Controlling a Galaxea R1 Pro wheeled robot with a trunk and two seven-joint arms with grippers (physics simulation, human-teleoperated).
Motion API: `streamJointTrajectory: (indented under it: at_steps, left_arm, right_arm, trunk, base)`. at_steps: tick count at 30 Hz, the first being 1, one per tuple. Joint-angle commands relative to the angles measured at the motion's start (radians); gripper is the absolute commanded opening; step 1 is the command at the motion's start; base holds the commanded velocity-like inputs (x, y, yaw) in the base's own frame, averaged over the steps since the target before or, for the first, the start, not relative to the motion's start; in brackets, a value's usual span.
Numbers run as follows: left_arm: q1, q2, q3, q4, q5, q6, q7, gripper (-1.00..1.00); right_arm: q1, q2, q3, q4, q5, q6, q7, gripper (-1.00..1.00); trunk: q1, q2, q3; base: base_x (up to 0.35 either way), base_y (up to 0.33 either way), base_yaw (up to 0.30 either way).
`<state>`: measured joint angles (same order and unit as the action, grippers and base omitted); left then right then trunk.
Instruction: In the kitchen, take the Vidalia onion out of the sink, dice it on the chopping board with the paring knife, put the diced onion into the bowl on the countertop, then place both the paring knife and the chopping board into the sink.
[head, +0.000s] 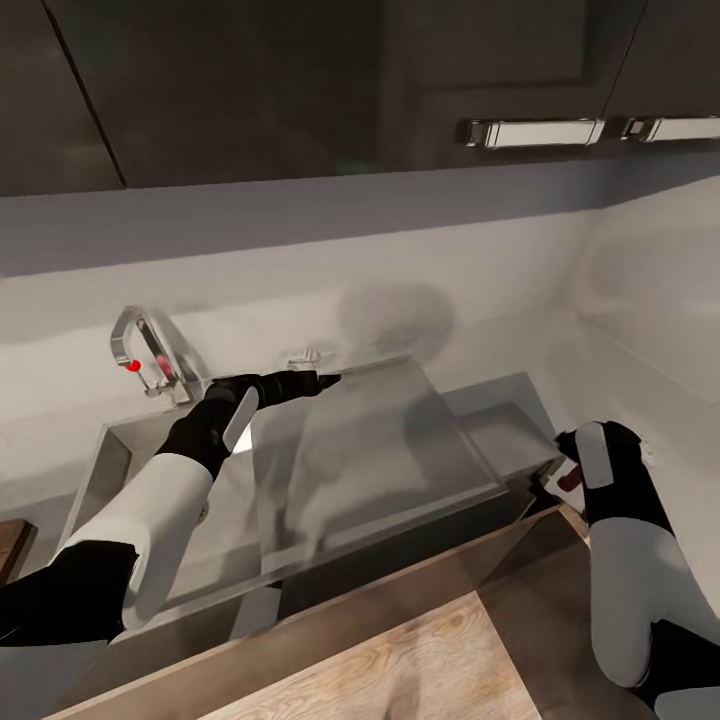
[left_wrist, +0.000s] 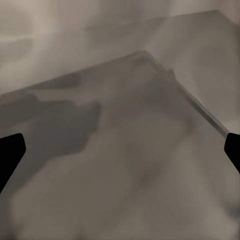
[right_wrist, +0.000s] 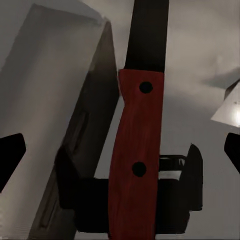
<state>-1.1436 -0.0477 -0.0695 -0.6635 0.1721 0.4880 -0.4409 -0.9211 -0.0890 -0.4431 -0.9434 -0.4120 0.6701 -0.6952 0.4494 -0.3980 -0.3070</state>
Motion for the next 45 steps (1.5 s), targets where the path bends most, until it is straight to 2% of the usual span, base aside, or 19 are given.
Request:
streamJointTrajectory:
  at_steps: [1, 3, 4, 8, 19, 31, 33, 34, 38, 45]
  left_arm:
    - [-0.001, 0.0, -0.001, -0.001, 0.01, 0.009, 0.002, 1.0]
    - [-0.001, 0.0, -0.001, -0.001, 0.01, 0.009, 0.002, 1.0]
    - [-0.001, 0.0, -0.001, -0.001, 0.01, 0.009, 0.002, 1.0]
    - [-0.001, 0.0, -0.001, -0.001, 0.01, 0.009, 0.002, 1.0]
    - [-0.001, 0.0, -0.001, 0.0, 0.01, 0.009, 0.002, 1.0]
    - [-0.001, 0.0, -0.001, 0.001, 0.01, 0.009, 0.002, 1.0]
    - [-0.001, 0.0, -0.001, 0.001, 0.01, 0.009, 0.002, 1.0]
    - [-0.001, 0.0, -0.001, 0.001, 0.01, 0.009, 0.002, 1.0]
    - [-0.001, 0.0, -0.001, 0.001, 0.01, 0.009, 0.002, 1.0]
    - [-0.001, 0.0, -0.001, 0.001, 0.01, 0.009, 0.002, 1.0]
  right_arm:
    - [-0.001, 0.0, 0.0, -0.001, -0.014, 0.004, -0.008, 1.0]
    - [-0.001, 0.001, 0.0, 0.0, -0.036, 0.017, -0.009, 1.0]
    - [-0.001, 0.001, 0.0, 0.0, -0.078, 0.046, -0.009, 1.0]
    - [-0.001, 0.002, 0.0, 0.0, -0.129, 0.08, -0.009, 1.0]
    - [-0.001, 0.002, -0.003, 0.0, -0.139, 0.085, -0.01, 1.0]
    - [-0.001, 0.002, -0.031, 0.0, -0.139, 0.085, -0.017, 1.0]
    - [-0.001, 0.002, -0.066, 0.0, -0.139, 0.085, -0.017, 1.0]
    - [-0.001, 0.002, -0.127, 0.0, -0.139, 0.085, -0.018, 1.0]
    - [-0.001, 0.002, -0.151, 0.0, -0.139, 0.085, -0.018, 1.0]
    - [-0.001, 0.002, -0.155, 0.0, -0.139, 0.085, -0.018, 1.0]
  trunk:
    - [0.001, -0.002, -0.002]
    - [0.001, -0.002, -0.002]
    - [0.001, -0.002, -0.002]
    - [0.001, -0.002, -0.002]
    - [0.001, -0.002, -0.002]
    - [0.001, -0.002, -0.002]
    - [0.001, -0.002, -0.002]
    - [0.001, -0.002, -0.002]
    - [0.001, -0.002, -0.002]
    - [0.001, -0.002, -0.002]
  base:
    - [0.007, 0.0, 0.0]
    - [0.004, 0.0, 0.0]
    - [0.002, 0.0, 0.0]
    - [0.0, 0.0, 0.0]
    - [0.0, 0.0, 0.0]
    - [0.096, -0.068, 0.0]
    - [0.02, -0.014, 0.0]
    - [0.004, -0.003, 0.0]
    - [0.002, -0.001, 0.0]
    - [0.0, 0.0, 0.0]
